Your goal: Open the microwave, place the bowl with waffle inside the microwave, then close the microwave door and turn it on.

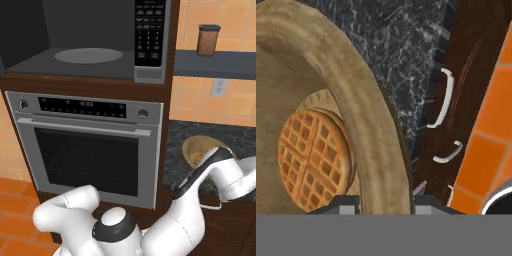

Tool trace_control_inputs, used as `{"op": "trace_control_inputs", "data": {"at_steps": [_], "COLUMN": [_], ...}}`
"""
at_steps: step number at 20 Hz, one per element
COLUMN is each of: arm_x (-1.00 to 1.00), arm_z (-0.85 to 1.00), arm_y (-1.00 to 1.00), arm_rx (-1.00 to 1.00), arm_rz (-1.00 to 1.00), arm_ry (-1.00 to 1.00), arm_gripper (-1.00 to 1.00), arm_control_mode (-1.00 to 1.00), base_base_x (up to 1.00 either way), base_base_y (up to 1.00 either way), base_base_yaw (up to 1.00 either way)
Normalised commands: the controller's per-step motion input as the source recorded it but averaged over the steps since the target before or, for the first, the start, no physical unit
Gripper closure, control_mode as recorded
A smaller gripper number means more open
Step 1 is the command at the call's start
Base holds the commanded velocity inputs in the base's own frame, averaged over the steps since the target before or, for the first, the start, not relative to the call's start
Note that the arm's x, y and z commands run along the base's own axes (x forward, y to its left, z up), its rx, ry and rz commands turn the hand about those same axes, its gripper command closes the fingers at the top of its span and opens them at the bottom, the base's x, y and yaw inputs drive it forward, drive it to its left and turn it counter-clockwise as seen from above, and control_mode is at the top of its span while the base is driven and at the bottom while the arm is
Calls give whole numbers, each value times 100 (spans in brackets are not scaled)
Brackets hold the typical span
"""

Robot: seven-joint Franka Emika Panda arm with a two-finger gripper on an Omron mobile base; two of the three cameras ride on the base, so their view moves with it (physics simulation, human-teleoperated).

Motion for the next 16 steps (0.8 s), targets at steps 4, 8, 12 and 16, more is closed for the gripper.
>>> {"op": "trace_control_inputs", "data": {"at_steps": [4,8,12,16], "arm_x": [-100,-100,-100,-91], "arm_z": [66,53,64,76], "arm_y": [4,47,97,100], "arm_rx": [0,0,-2,-10], "arm_rz": [20,20,12,7], "arm_ry": [-40,-40,-30,-23], "arm_gripper": [100,100,100,100], "arm_control_mode": [-100,-100,-100,-100], "base_base_x": [0,0,0,0], "base_base_y": [0,0,0,0], "base_base_yaw": [0,0,0,0]}}
